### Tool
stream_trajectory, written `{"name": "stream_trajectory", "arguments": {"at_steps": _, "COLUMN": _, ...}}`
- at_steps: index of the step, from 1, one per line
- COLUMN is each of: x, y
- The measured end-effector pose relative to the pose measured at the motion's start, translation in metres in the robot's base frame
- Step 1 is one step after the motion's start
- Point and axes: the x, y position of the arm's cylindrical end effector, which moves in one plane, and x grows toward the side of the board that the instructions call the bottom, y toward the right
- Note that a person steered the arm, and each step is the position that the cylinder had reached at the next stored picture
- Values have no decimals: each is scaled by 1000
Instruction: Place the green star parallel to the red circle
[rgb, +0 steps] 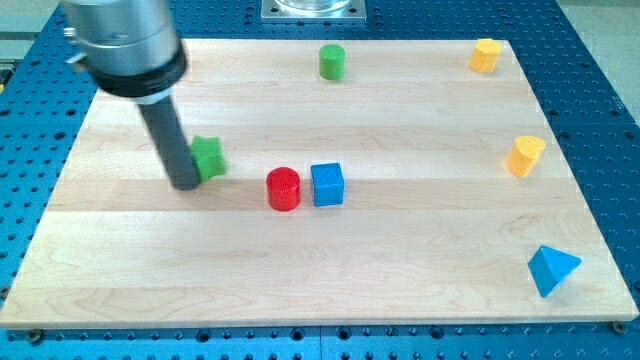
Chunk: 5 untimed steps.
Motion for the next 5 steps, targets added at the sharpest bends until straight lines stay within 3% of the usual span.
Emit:
{"name": "stream_trajectory", "arguments": {"at_steps": 2, "x": -1, "y": -8}}
{"name": "stream_trajectory", "arguments": {"at_steps": 3, "x": -5, "y": -52}}
{"name": "stream_trajectory", "arguments": {"at_steps": 5, "x": -72, "y": -31}}
